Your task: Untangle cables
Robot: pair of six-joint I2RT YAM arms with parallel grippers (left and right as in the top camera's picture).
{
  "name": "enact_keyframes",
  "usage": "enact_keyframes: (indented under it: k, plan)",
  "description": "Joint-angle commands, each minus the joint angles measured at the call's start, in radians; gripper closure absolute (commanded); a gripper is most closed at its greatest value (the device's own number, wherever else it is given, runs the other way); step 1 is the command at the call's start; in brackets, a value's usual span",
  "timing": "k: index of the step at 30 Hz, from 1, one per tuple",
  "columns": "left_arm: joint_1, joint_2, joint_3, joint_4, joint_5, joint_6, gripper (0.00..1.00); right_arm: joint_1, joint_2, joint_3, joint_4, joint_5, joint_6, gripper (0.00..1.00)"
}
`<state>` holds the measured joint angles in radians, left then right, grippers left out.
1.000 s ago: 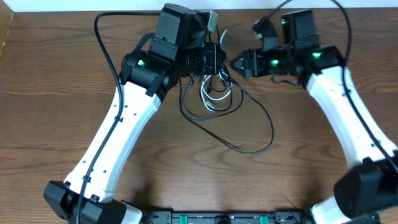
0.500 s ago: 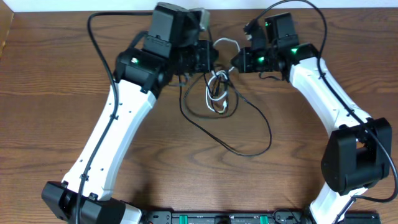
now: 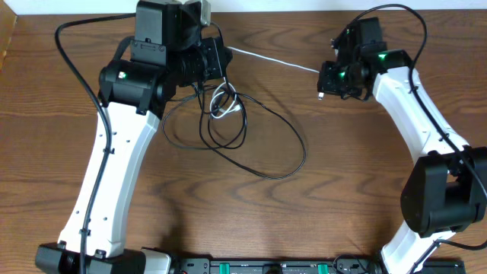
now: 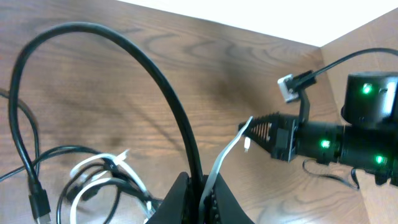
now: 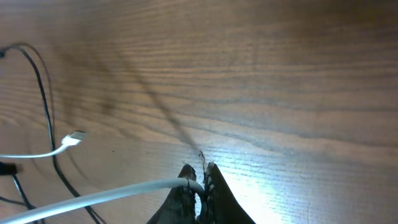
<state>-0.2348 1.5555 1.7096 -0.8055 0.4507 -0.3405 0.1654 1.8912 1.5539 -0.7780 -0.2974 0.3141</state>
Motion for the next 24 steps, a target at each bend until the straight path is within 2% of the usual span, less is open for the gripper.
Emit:
enact_keyframes:
  k: [1, 5, 6, 10, 15, 20, 24]
  plan:
    - [0.015, -0.029, 0.010, -0.022, -0.005, -0.002, 0.93, -0.040, -0.012, 0.002, 0.011, -0.178, -0.168, 0.76]
    - [0.015, -0.029, 0.010, -0.045, -0.005, -0.002, 0.93, -0.025, -0.036, 0.002, 0.011, -0.306, -0.200, 0.45]
    - [0.015, -0.029, 0.010, -0.051, -0.005, -0.001, 0.92, -0.019, -0.042, 0.002, 0.012, -0.325, -0.200, 0.42]
    - [0.014, -0.026, 0.010, -0.061, -0.005, -0.002, 0.93, 0.035, -0.057, 0.002, 0.028, -0.419, -0.183, 0.41]
    - [0.014, -0.024, 0.010, -0.069, -0.005, -0.002, 0.93, 0.124, -0.056, 0.002, 0.103, -0.420, -0.064, 0.40]
    - [0.015, -0.024, 0.010, -0.069, -0.006, -0.002, 0.93, 0.201, -0.056, 0.002, 0.147, -0.402, -0.056, 0.39]
    - [0.015, -0.024, 0.010, -0.068, -0.006, -0.002, 0.93, 0.222, -0.057, 0.002, 0.150, -0.360, -0.057, 0.42]
